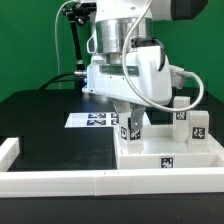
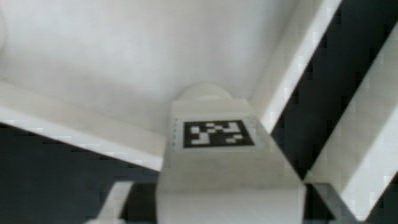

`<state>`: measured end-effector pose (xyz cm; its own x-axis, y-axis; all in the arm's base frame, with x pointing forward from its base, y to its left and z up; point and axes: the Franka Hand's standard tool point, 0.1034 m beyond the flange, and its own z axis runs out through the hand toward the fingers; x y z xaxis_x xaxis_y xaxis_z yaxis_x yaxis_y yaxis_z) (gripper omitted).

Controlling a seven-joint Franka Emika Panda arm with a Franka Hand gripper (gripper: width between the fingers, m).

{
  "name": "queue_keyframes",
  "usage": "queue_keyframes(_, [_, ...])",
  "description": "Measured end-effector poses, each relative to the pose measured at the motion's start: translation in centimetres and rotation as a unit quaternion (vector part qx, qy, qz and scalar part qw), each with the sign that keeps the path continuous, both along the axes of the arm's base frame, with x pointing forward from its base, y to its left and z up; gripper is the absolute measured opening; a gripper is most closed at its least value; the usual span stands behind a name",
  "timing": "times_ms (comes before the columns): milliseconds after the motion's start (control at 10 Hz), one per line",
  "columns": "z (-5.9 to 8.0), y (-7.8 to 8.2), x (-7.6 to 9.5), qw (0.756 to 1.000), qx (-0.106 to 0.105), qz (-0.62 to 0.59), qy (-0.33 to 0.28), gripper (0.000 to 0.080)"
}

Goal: Assemble square table

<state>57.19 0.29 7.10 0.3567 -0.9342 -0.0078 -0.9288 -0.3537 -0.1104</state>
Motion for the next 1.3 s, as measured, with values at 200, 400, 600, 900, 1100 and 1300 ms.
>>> queue_keyframes(200, [-0.05,0.12,-0.04,1.000,0.003,-0.017,0.001,0.0360])
queue_keyframes(400, [-0.07,0.14,-0.07,1.000,0.000,0.019,0.000,0.0620])
queue_keyframes(600, [-0.17,0.39,-0.27,0.997,-0.003,0.074,0.004,0.0645])
queue_keyframes(900, [-0.23,0.42,-0.34,0.971,-0.020,0.239,-0.002,0.0649])
queue_keyframes(1100, [-0.22,-0.13,-0.33,0.947,-0.028,0.319,-0.006,0.0649])
queue_keyframes(1300, [-0.24,0.02,-0.34,0.926,-0.034,0.376,-0.008,0.0649])
